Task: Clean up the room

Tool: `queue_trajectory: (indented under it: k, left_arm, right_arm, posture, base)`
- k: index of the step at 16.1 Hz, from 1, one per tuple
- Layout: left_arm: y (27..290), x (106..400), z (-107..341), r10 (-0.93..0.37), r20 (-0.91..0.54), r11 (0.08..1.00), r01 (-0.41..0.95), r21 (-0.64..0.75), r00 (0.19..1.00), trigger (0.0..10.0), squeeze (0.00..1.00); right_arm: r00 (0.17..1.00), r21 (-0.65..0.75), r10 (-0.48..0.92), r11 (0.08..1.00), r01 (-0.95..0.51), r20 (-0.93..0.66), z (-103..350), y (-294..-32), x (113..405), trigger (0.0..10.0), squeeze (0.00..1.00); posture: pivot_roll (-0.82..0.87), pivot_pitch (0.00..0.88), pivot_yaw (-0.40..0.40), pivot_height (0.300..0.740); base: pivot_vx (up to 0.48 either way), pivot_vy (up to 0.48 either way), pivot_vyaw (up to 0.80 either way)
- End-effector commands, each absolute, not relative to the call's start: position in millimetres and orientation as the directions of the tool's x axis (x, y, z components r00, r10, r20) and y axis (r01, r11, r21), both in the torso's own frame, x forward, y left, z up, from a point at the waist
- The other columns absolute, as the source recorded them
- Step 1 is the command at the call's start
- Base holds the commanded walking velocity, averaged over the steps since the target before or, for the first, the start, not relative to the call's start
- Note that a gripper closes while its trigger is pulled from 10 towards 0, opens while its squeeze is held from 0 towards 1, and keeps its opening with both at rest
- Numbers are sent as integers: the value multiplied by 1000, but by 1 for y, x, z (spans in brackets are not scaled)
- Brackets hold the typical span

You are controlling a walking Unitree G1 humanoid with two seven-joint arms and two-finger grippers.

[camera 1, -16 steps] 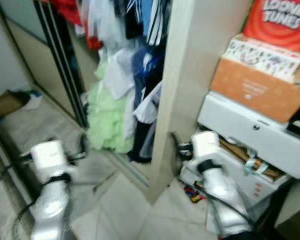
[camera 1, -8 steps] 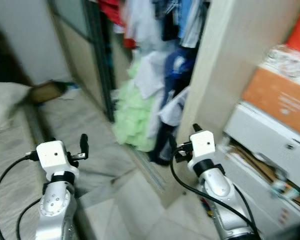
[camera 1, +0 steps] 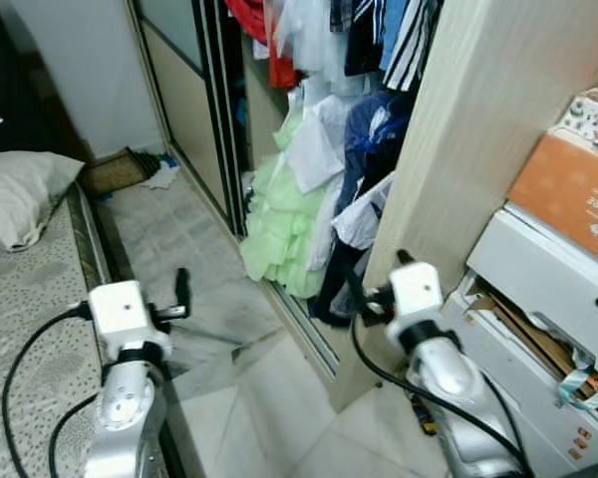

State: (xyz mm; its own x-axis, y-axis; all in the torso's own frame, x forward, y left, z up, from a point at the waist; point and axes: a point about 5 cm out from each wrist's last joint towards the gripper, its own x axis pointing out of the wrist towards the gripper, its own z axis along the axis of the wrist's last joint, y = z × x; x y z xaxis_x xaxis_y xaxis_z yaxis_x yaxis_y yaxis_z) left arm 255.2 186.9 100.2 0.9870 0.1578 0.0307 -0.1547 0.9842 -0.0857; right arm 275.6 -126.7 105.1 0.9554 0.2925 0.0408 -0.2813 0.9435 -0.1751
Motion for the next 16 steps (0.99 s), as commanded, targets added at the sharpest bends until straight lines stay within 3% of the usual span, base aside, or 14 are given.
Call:
queue_trajectory:
  k: [1, 9, 16]
  left_arm:
    - [189, 255, 103, 163, 33, 984, -160, -74, 986, 10000, 0]
    - [188, 257, 102, 137, 25, 988, -135, -80, 990, 10000, 0]
    - [187, 260, 103, 129, 32, 989, -126, -81, 991, 10000, 0]
  right_arm:
    - [937, -186, 342, 927, -326, 63, 112, -122, 271, 10000, 0]
    - [955, -243, 294, 929, -278, 30, 119, -157, 225, 10000, 0]
    - [952, -231, 304, 929, -290, 26, 122, -149, 227, 10000, 0]
  posture:
    - [-7, 64, -39, 740]
    - [-31, 58, -30, 740]
    - [-25, 52, -29, 740]
  base:
    - [0, 0, 0]
    - [0, 0, 0]
    - [0, 0, 800]
